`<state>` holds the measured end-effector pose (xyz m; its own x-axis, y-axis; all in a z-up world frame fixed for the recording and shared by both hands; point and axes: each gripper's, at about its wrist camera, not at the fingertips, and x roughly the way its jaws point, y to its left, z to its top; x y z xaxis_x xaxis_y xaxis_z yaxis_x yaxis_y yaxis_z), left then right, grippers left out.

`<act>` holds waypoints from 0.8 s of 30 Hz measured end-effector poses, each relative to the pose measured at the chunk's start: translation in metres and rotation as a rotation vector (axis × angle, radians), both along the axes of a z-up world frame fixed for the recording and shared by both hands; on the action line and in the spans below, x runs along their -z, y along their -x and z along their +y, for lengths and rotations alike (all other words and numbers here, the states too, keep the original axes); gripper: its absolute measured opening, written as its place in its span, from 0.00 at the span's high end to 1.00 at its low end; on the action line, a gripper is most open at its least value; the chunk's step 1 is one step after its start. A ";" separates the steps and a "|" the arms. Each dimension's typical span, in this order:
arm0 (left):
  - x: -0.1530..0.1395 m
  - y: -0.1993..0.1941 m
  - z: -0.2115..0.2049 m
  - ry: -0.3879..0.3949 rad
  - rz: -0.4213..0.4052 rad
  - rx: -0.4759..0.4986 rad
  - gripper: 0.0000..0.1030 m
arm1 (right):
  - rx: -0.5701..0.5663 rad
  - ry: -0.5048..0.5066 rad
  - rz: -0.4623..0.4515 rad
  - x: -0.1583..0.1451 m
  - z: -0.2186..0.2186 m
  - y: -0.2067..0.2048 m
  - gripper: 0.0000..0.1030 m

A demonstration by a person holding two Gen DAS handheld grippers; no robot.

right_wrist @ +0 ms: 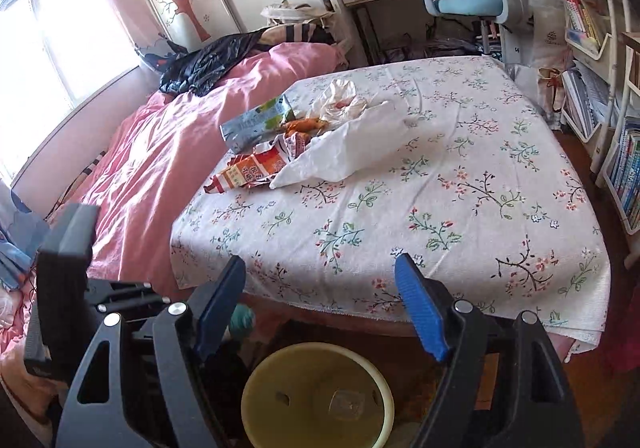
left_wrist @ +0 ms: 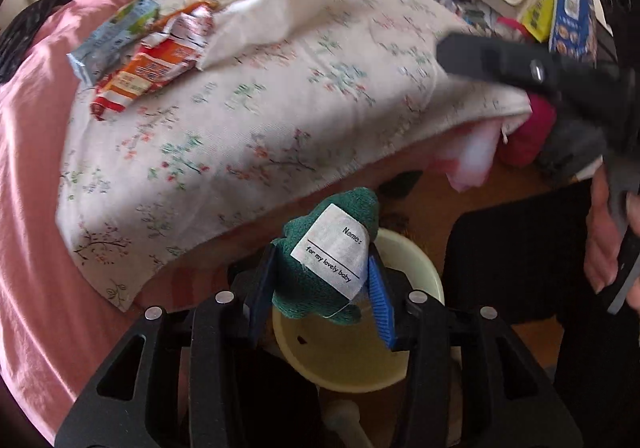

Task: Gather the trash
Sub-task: 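Lower green knitted pouch into yellow bin and open left tool, then grasp white tissue with right tool while left tool grasps red snack wrapper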

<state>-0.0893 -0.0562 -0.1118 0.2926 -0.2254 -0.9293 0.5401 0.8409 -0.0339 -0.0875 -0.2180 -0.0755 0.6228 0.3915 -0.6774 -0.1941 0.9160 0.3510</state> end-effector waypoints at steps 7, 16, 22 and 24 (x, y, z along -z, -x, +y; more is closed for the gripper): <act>0.012 0.015 -0.020 -0.084 0.001 0.089 0.46 | 0.039 -0.021 0.003 -0.003 -0.017 0.006 0.26; -0.016 -0.003 0.012 -0.033 -0.136 -0.101 0.36 | 0.035 -0.002 0.003 0.000 -0.012 0.004 0.23; -0.032 -0.019 0.038 0.014 -0.188 -0.260 0.33 | 0.026 0.019 -0.004 0.000 -0.009 0.005 0.22; -0.037 -0.027 0.052 0.041 -0.195 -0.321 0.33 | 0.023 0.030 -0.005 0.000 -0.007 0.006 0.20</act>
<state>-0.0622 -0.0042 -0.0745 0.5251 -0.1294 -0.8412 0.2492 0.9684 0.0065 -0.0931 -0.2245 -0.0757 0.6348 0.3567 -0.6854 -0.1747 0.9303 0.3224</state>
